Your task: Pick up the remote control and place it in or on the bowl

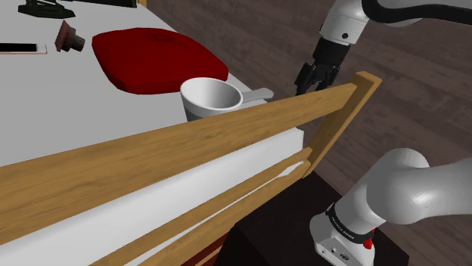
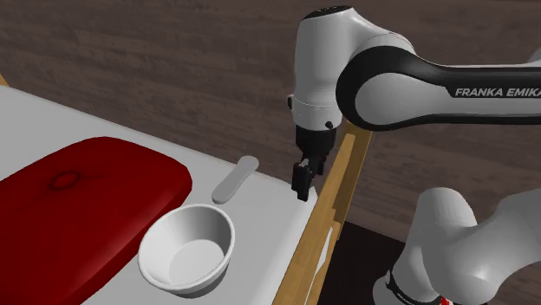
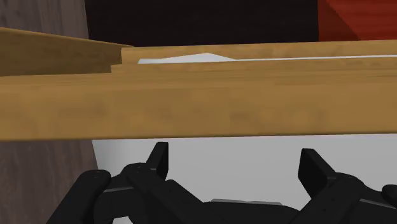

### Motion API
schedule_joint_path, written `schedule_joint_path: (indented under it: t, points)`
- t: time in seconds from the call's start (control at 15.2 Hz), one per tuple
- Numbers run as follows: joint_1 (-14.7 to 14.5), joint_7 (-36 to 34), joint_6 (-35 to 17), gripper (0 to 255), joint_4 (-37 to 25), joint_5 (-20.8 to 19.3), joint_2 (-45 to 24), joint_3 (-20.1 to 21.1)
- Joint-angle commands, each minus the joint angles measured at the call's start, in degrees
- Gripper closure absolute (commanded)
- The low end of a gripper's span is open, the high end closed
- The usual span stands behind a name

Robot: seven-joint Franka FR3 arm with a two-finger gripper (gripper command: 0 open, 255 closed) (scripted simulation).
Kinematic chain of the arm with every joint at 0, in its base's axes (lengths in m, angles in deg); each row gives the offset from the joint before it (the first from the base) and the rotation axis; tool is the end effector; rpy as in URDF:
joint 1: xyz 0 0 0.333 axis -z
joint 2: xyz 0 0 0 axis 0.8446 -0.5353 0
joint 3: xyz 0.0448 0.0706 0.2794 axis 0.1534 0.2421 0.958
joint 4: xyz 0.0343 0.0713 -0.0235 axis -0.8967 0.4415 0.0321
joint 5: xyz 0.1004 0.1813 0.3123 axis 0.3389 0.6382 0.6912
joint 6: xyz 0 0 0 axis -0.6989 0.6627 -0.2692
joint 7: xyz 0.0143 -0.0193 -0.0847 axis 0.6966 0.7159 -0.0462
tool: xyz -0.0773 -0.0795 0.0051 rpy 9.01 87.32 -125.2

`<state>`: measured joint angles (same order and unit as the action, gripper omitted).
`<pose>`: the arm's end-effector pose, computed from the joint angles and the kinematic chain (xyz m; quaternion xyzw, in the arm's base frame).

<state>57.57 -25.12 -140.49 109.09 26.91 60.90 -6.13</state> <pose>0.3094 0.0069 0.5381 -0.9959 0.0852 0.0249 0.0179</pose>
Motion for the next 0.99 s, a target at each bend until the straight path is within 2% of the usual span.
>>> schedule_joint_path:
  t: [0.0,0.46,0.92]
  points:
    - [0.0,0.0,0.0,0,0.0,0.0,0.0,0.0]
    - [6.0,-23.0,-10.2,0,-5.5,2.8,-14.6,6.7]
    - [11.8,-45.4,-17.1,0,-14.0,1.3,-29.4,10.1]
